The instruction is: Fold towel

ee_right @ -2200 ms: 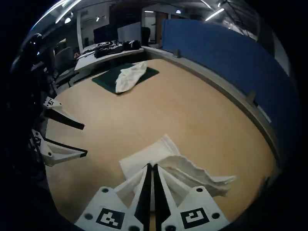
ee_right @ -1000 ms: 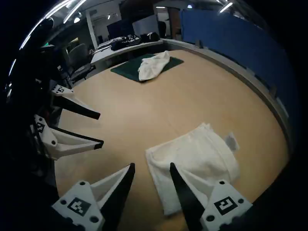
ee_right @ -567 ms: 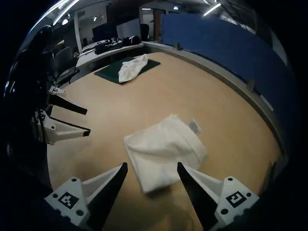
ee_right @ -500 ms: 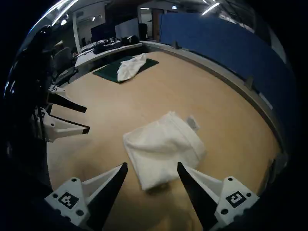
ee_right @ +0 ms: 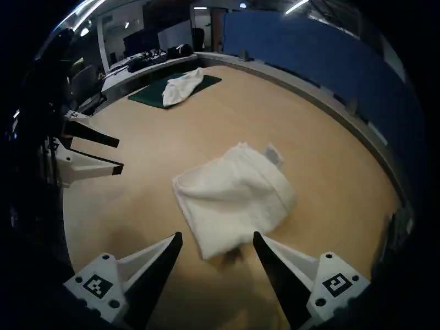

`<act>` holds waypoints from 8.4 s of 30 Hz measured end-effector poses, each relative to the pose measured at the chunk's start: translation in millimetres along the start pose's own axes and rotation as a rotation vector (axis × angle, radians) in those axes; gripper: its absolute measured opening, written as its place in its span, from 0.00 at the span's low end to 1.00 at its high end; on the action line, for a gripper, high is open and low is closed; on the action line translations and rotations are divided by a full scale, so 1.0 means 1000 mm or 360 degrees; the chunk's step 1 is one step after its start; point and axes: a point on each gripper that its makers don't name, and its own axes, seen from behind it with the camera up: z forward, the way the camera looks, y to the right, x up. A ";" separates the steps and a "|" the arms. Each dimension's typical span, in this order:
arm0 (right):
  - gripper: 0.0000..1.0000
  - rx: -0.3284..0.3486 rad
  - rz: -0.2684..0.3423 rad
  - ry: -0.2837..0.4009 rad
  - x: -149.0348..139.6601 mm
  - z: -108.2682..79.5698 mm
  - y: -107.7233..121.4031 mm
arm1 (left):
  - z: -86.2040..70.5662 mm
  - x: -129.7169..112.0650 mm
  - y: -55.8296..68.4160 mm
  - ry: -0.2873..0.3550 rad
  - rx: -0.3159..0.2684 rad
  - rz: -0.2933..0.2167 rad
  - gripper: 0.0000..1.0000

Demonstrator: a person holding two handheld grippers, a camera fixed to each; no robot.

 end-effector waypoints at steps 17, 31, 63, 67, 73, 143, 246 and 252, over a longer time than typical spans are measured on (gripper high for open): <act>0.61 0.0000 0.0150 -0.0091 -0.026 0.016 -0.010 | -0.003 -0.002 -0.015 0.0008 0.0040 -0.0047 0.93; 0.48 -0.0005 0.0257 -0.0105 -0.034 0.024 -0.020 | -0.004 -0.002 -0.027 0.0012 0.0062 -0.0068 0.93; 0.04 -0.0074 0.0382 -0.0058 -0.032 0.024 -0.020 | -0.005 0.000 -0.030 0.0015 0.0070 -0.0054 0.93; 0.04 -0.0076 0.0377 -0.0049 -0.031 0.023 -0.020 | -0.006 0.000 -0.030 0.0017 0.0070 -0.0055 0.93; 0.04 -0.0093 0.0351 -0.0008 -0.021 0.015 -0.017 | -0.009 0.000 -0.032 0.0018 0.0074 -0.0055 0.93; 0.03 -0.0379 0.0226 0.0368 0.057 -0.216 0.120 | -0.039 0.038 -0.005 0.0133 0.0023 -0.0001 0.93; 0.04 -0.0771 0.0993 -0.0064 -0.292 -0.255 0.237 | -0.021 0.034 0.057 0.0060 0.0027 0.0140 0.93; 0.04 -0.0801 0.1053 -0.0137 -0.318 -0.244 0.239 | -0.021 0.033 0.055 0.0060 0.0031 0.0134 0.93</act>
